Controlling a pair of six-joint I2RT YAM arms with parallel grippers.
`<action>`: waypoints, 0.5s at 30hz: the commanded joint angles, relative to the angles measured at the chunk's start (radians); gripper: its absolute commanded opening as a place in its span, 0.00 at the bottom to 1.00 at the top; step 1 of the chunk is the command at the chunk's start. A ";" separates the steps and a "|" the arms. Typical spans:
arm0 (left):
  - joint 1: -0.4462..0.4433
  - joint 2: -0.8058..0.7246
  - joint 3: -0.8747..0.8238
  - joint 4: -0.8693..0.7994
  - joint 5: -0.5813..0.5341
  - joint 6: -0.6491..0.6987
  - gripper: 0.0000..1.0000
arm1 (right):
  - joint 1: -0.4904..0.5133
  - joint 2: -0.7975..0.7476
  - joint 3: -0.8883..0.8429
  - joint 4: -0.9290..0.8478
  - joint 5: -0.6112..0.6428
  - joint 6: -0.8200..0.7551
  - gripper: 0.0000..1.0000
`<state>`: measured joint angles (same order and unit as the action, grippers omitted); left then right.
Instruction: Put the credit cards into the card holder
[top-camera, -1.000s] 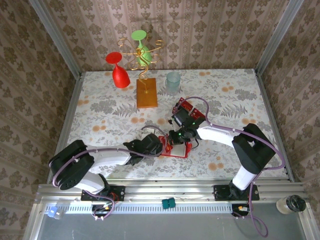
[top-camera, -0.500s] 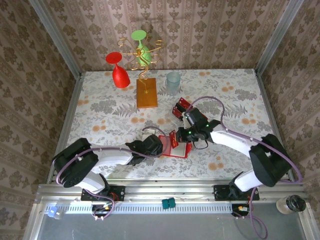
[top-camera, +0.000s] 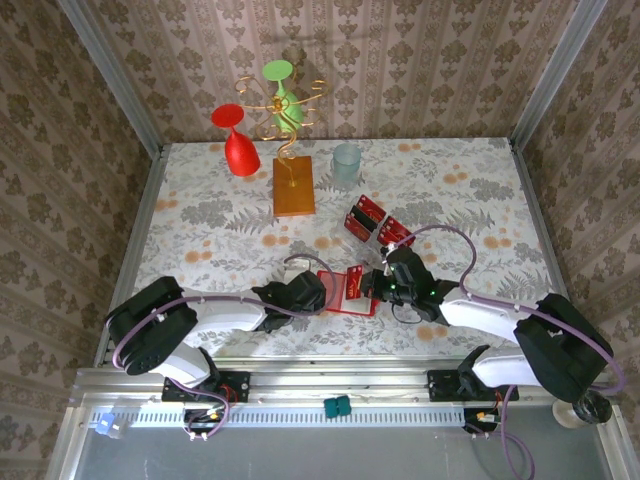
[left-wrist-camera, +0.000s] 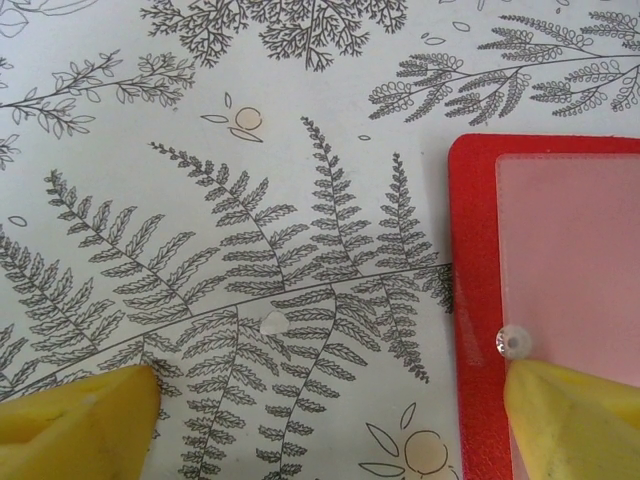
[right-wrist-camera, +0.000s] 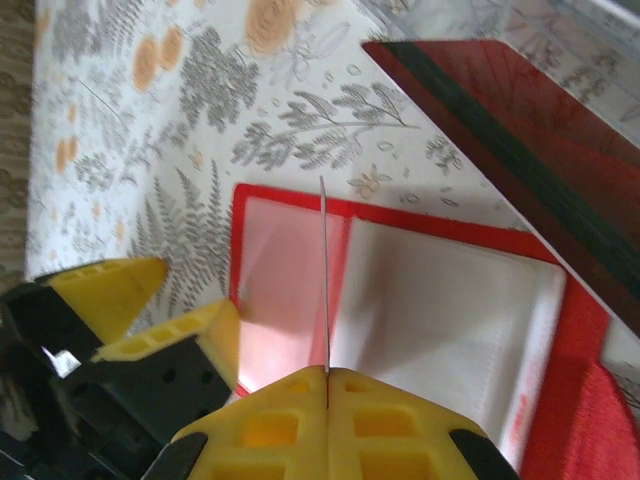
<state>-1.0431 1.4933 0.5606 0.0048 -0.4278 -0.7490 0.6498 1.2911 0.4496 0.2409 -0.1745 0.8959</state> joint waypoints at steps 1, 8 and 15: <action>-0.016 0.018 -0.029 -0.048 -0.006 -0.046 0.90 | 0.015 -0.009 -0.010 0.122 0.066 0.052 0.00; -0.027 0.006 -0.036 -0.057 -0.016 -0.064 0.90 | 0.031 0.064 -0.008 0.167 0.071 0.067 0.00; -0.031 -0.012 -0.037 -0.063 -0.022 -0.064 0.91 | 0.036 0.080 -0.023 0.166 0.093 0.069 0.00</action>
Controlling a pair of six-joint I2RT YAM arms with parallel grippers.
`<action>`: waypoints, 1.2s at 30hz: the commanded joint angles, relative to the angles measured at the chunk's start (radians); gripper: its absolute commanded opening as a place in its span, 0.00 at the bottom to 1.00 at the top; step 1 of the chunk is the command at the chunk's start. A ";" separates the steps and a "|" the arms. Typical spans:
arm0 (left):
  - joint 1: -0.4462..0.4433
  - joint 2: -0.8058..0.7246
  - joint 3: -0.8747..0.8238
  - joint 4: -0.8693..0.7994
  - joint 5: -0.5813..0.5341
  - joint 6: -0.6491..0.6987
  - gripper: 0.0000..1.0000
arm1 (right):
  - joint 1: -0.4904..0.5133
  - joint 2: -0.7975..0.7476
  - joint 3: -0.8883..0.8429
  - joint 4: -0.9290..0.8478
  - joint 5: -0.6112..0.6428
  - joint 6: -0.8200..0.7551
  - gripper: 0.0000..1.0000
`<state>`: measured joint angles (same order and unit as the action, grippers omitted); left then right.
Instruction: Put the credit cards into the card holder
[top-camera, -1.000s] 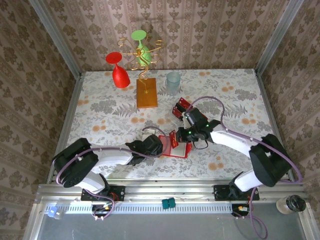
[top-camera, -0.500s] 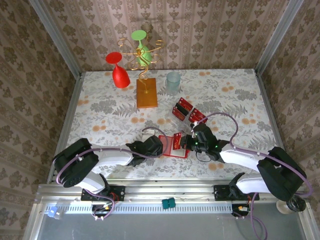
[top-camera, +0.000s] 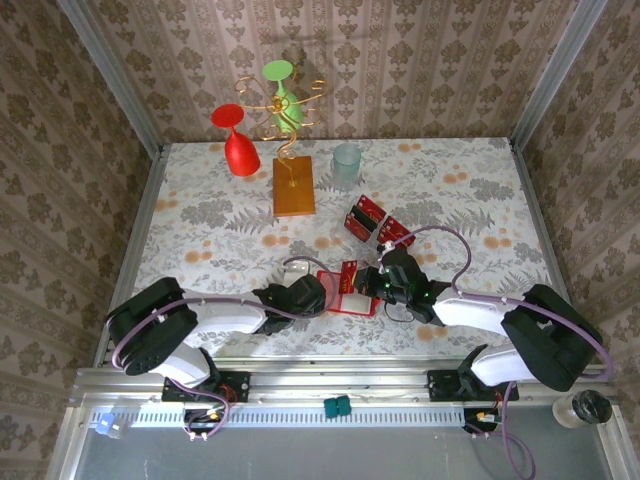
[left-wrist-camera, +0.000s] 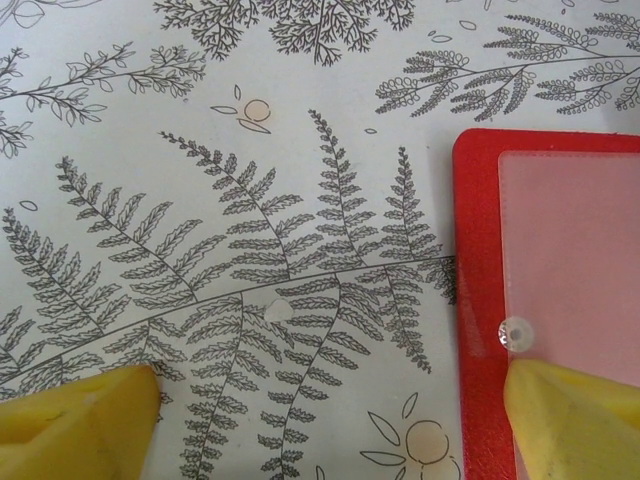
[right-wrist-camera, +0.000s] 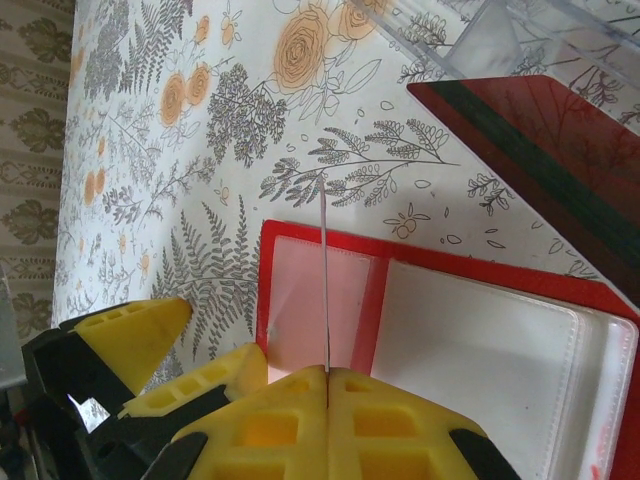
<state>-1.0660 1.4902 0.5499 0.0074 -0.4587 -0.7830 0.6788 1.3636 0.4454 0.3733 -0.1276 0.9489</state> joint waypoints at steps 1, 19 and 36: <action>-0.008 -0.010 -0.027 -0.066 0.009 -0.029 0.91 | 0.008 0.003 -0.024 0.033 0.050 0.017 0.00; -0.008 -0.029 -0.021 -0.082 0.002 -0.023 0.91 | 0.011 0.054 -0.022 0.034 0.021 0.021 0.00; -0.004 -0.089 0.033 -0.131 -0.012 0.038 0.91 | 0.011 0.171 0.043 0.050 -0.079 -0.009 0.00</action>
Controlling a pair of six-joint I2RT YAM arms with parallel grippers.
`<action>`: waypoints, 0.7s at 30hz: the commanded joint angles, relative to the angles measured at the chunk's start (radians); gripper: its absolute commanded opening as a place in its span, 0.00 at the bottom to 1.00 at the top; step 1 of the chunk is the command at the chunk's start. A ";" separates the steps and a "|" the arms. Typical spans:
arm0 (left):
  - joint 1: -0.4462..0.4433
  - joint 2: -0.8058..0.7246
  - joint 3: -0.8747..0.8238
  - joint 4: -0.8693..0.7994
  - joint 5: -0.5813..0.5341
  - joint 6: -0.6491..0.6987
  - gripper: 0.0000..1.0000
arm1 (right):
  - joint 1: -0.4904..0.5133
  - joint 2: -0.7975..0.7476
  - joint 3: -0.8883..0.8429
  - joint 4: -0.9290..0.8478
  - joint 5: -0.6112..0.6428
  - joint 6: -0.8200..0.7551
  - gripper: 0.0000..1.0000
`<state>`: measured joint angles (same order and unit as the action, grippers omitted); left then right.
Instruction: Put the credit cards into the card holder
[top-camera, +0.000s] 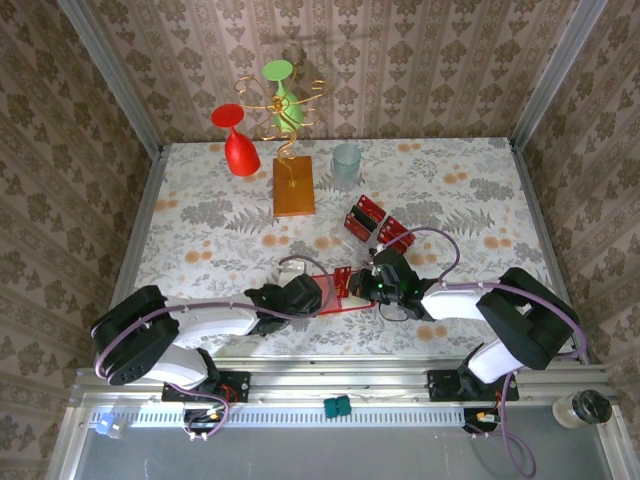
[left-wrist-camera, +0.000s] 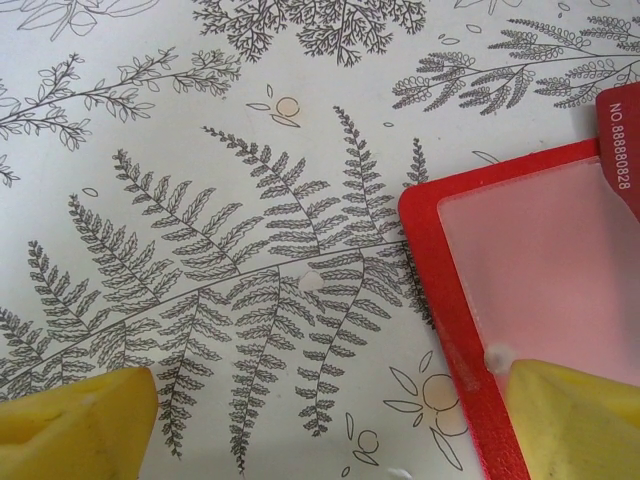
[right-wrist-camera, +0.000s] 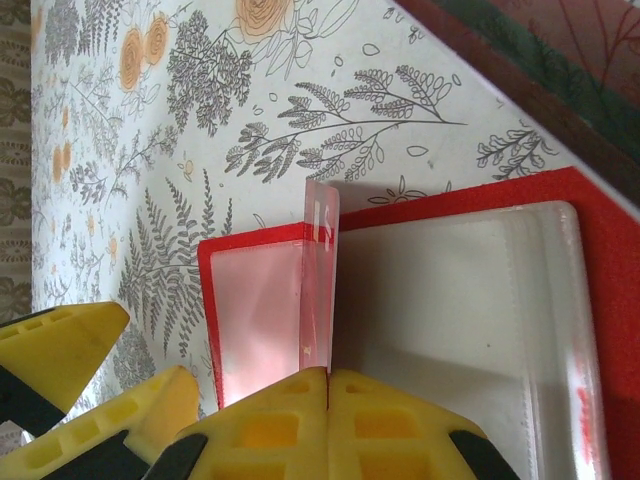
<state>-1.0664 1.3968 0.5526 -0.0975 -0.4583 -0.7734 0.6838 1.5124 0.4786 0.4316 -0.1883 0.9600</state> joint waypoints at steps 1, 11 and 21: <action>-0.003 0.013 0.033 -0.022 -0.010 0.029 0.91 | 0.006 0.019 0.008 -0.011 -0.016 -0.021 0.00; -0.004 0.098 0.004 0.056 0.030 0.002 0.91 | 0.006 -0.012 -0.018 -0.025 -0.012 -0.039 0.00; -0.004 0.123 -0.008 0.055 0.024 -0.018 0.91 | 0.004 -0.062 -0.051 -0.057 -0.008 -0.054 0.00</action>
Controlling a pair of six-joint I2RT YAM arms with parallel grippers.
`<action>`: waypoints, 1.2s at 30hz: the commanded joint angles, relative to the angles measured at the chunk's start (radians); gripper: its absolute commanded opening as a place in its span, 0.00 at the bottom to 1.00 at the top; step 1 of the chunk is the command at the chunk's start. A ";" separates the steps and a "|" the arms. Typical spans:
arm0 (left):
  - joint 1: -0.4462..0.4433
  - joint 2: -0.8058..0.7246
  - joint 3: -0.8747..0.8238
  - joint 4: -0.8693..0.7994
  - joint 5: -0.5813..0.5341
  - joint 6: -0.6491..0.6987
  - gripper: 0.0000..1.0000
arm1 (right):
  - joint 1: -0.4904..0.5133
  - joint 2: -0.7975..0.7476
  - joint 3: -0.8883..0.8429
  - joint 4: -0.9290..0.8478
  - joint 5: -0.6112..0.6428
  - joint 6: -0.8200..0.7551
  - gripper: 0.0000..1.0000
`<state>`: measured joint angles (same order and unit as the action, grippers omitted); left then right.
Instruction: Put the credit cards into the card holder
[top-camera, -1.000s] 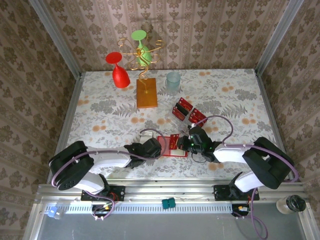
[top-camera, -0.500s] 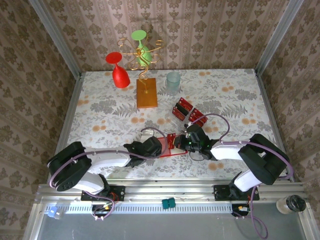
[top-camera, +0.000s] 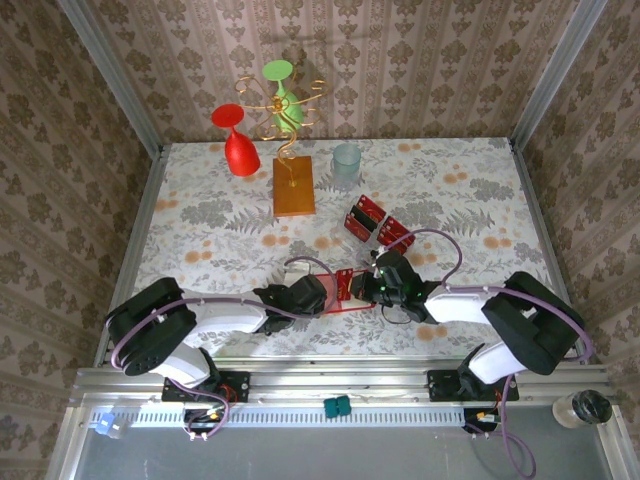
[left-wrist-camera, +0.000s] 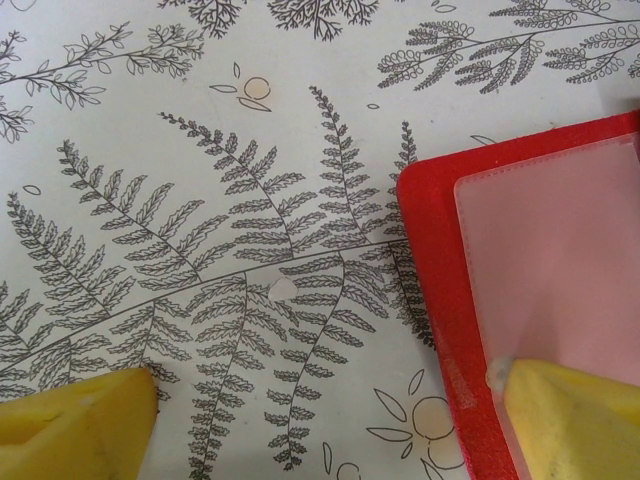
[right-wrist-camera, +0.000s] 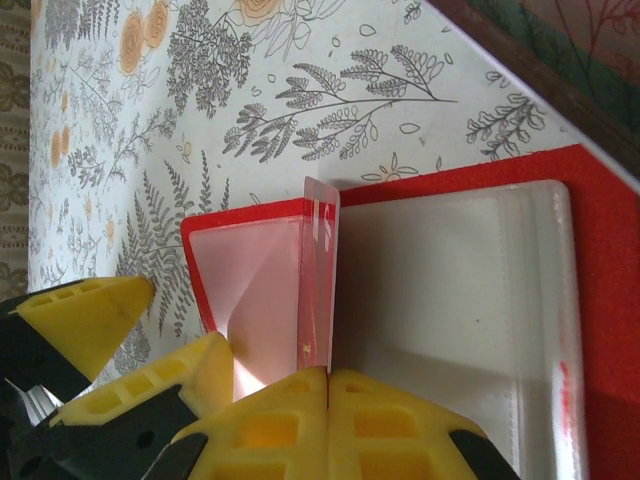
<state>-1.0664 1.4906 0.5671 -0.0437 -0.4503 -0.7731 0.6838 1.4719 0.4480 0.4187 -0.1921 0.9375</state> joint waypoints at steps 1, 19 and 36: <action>-0.004 0.029 -0.023 -0.001 0.016 -0.018 0.91 | 0.005 -0.022 -0.021 -0.052 -0.007 -0.033 0.00; -0.006 0.026 -0.026 -0.011 0.004 -0.028 0.92 | -0.009 -0.015 -0.037 -0.093 -0.072 -0.048 0.00; -0.005 0.030 -0.017 -0.013 0.004 -0.023 0.92 | -0.088 0.024 0.007 -0.183 -0.185 -0.113 0.00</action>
<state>-1.0676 1.4914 0.5644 -0.0376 -0.4583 -0.7860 0.6079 1.4727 0.4397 0.3279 -0.3485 0.8654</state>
